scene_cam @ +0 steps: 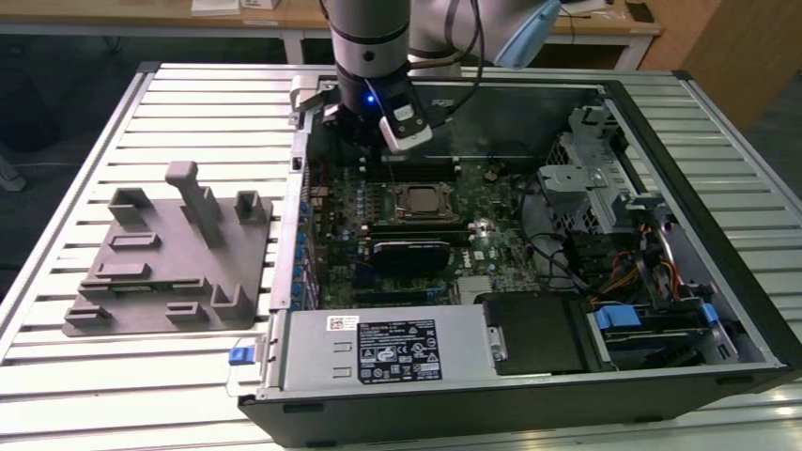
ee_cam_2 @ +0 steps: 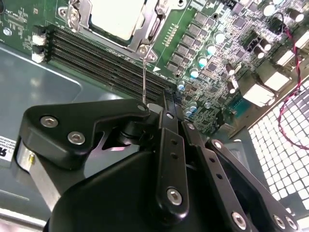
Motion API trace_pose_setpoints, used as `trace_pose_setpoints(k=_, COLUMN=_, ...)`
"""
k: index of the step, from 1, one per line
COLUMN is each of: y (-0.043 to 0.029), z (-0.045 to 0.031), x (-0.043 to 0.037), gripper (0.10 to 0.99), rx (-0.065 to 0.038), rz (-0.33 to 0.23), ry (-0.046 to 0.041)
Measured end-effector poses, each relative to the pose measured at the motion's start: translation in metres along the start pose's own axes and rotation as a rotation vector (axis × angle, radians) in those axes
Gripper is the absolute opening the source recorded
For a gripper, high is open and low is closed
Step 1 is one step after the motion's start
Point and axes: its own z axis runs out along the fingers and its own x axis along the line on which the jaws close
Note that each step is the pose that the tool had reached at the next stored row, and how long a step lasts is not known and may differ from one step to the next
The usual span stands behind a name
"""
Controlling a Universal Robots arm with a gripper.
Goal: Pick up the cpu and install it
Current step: 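Install the first cpu locking lever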
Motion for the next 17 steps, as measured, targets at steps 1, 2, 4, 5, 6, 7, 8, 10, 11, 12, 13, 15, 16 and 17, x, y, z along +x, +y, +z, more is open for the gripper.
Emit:
trace_pose_setpoints(k=1, y=0.0000, z=0.0000, x=0.0001, gripper=0.106, rx=-0.002, rz=0.000, ry=0.0002)
trace_pose_setpoints(k=2, y=0.0000, z=0.0000, x=0.0002, gripper=0.106, rx=-0.004, rz=0.000, ry=0.0003)
trace_pose_setpoints(k=4, y=0.0000, z=0.0000, x=0.0002, gripper=0.106, rx=-0.009, rz=0.000, ry=0.0007)
trace_pose_setpoints(k=5, y=0.0000, z=0.0001, x=0.0002, gripper=0.106, rx=-0.010, rz=0.000, ry=0.0007)
trace_pose_setpoints(k=6, y=0.0000, z=0.0001, x=0.0002, gripper=0.106, rx=-0.010, rz=0.000, ry=0.0008)
trace_pose_setpoints(k=7, y=0.0000, z=0.0000, x=0.0002, gripper=0.106, rx=-0.012, rz=0.000, ry=0.0010)
trace_pose_setpoints(k=8, y=-0.0001, z=0.0000, x=0.0002, gripper=0.106, rx=-0.017, rz=0.000, ry=0.0014)
trace_pose_setpoints(k=10, y=0.0000, z=0.0001, x=0.0002, gripper=0.106, rx=-0.019, rz=0.001, ry=0.0014)
trace_pose_setpoints(k=11, y=0.0000, z=0.0001, x=0.0000, gripper=0.106, rx=-0.019, rz=0.001, ry=0.0015)
trace_pose_setpoints(k=12, y=0.0001, z=0.0002, x=-0.0008, gripper=0.106, rx=-0.019, rz=0.001, ry=0.0015)
trace_pose_setpoints(k=13, y=0.0001, z=0.0002, x=-0.0021, gripper=0.106, rx=-0.019, rz=0.001, ry=0.0015)
trace_pose_setpoints(k=15, y=0.0004, z=0.0004, x=-0.0057, gripper=0.106, rx=-0.019, rz=0.001, ry=0.0015)
trace_pose_setpoints(k=16, y=0.0006, z=0.0005, x=-0.0079, gripper=0.106, rx=-0.019, rz=0.001, ry=0.0016)
trace_pose_setpoints(k=17, y=0.0008, z=0.0007, x=-0.0105, gripper=0.106, rx=-0.019, rz=0.001, ry=0.0015)
